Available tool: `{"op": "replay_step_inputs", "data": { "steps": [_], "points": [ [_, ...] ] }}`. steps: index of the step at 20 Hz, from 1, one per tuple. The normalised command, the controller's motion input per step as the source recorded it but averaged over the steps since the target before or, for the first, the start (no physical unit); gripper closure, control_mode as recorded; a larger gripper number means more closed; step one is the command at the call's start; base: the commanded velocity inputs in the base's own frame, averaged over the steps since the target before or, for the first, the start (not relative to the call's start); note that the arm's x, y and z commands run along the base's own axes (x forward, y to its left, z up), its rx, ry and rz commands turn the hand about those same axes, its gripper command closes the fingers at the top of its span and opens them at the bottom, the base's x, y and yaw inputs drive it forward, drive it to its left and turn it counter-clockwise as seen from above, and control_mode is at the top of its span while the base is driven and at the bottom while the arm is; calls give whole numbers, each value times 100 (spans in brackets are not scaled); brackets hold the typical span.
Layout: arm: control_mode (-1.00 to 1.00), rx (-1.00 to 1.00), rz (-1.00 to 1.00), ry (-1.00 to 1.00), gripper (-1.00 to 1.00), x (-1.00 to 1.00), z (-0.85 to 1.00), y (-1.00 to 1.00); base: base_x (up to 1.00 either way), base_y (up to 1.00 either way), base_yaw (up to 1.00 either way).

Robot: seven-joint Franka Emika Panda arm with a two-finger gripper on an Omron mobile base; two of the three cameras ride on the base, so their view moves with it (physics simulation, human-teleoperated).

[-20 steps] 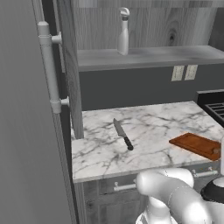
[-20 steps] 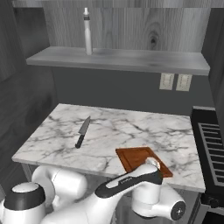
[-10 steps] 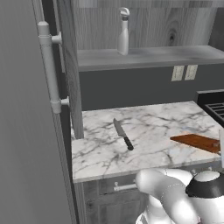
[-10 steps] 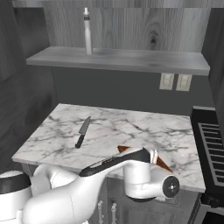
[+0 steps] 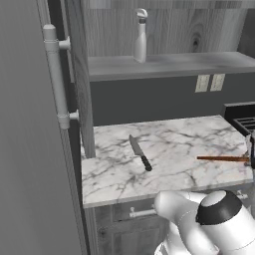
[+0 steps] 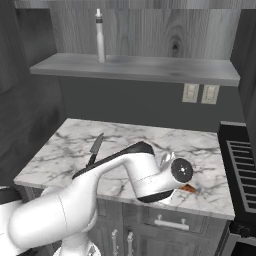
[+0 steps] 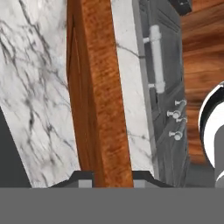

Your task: Move the cutting board and knife to the sink. Then move spray from the cabinet to the counter.

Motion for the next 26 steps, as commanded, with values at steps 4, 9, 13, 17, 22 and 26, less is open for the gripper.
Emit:
{"op": "replay_step_inputs", "data": {
  "steps": [4,9,13,17,22,26],
  "points": [
    [-100,-3,-7,39,100,2,55,0,0,0,0],
    [-100,-4,-6,43,100,25,27,0,0,0,0],
    [-100,-5,-3,37,100,73,0,1,0,0,0],
    [-100,-3,-2,24,100,89,-3,2,0,0,0],
    [-100,0,0,5,100,45,-2,8,0,0,0],
    [-100,0,0,-1,100,-13,0,15,0,0,0]
  ]
}}
